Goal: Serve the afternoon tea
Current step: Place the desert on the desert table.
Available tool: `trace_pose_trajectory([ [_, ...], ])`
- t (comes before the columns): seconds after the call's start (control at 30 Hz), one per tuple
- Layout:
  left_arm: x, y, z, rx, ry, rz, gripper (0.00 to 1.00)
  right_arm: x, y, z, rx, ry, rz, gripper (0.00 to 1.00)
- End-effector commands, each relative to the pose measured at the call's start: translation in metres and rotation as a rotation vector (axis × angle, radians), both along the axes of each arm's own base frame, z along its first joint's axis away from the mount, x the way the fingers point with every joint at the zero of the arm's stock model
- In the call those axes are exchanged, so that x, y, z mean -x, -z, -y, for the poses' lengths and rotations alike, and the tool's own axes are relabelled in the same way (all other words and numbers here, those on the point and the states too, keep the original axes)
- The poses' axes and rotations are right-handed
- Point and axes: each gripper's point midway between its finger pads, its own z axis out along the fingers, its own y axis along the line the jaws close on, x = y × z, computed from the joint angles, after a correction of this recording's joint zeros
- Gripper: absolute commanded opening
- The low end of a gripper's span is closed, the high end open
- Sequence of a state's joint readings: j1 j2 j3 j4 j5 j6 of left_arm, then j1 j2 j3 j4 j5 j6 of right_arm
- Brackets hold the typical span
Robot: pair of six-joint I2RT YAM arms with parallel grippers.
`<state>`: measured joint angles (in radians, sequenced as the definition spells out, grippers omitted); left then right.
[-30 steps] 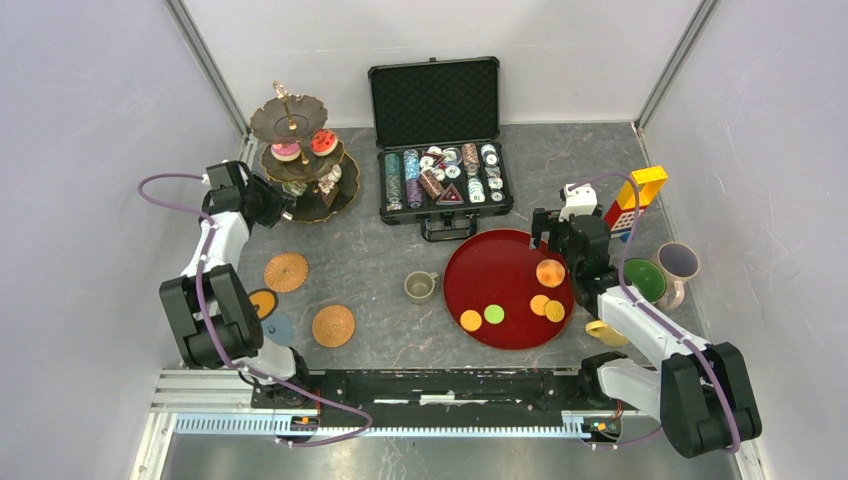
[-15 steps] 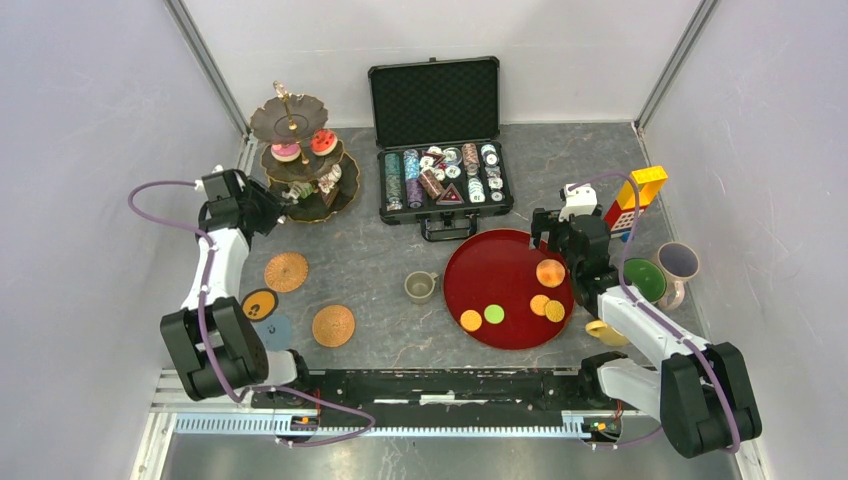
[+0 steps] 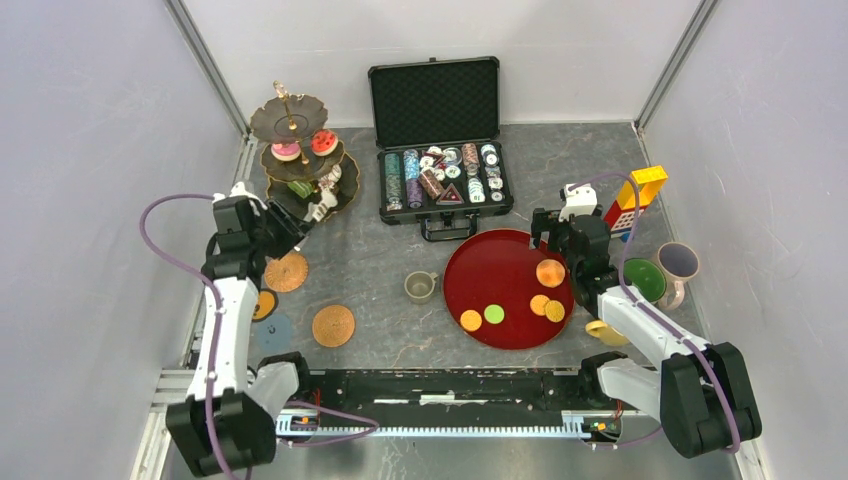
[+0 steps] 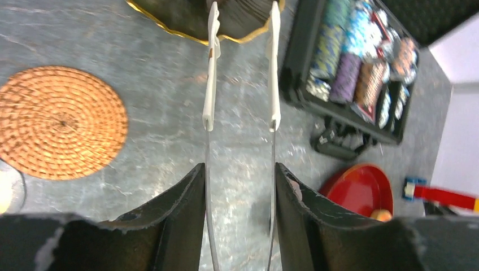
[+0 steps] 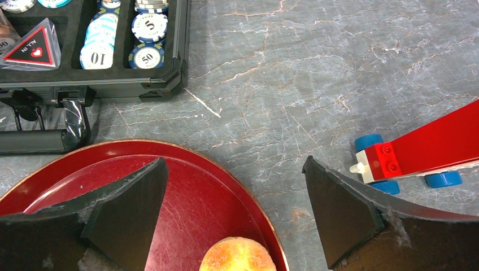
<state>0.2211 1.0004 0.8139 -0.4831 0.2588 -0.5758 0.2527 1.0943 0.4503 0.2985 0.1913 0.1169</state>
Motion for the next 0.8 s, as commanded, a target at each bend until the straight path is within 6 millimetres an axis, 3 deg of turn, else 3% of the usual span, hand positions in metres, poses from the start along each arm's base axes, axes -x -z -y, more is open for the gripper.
trace_pose_trajectory([
  [0.0,0.028,-0.025,0.025,-0.087,0.152,0.068,0.51,-0.011,-0.025,-0.001,-0.028,0.008,0.072,0.98],
  [0.13,0.047,-0.043,0.050,-0.080,0.262,0.134,0.53,-0.012,-0.023,-0.003,-0.032,0.004,0.066,0.98],
  [0.23,0.057,-0.054,0.085,-0.079,0.421,0.190,0.54,-0.013,-0.023,-0.003,-0.030,0.004,0.064,0.98],
  [0.4,0.062,-0.093,0.133,-0.123,0.582,0.334,0.54,-0.012,-0.023,-0.003,-0.035,0.003,0.063,0.98],
  [0.63,0.073,-0.120,0.227,-0.140,0.853,0.483,0.56,-0.012,-0.025,-0.004,-0.036,0.000,0.061,0.98],
  [0.77,0.084,-0.116,0.284,-0.250,1.010,0.549,0.59,-0.010,-0.027,-0.001,-0.039,0.013,0.074,0.98],
])
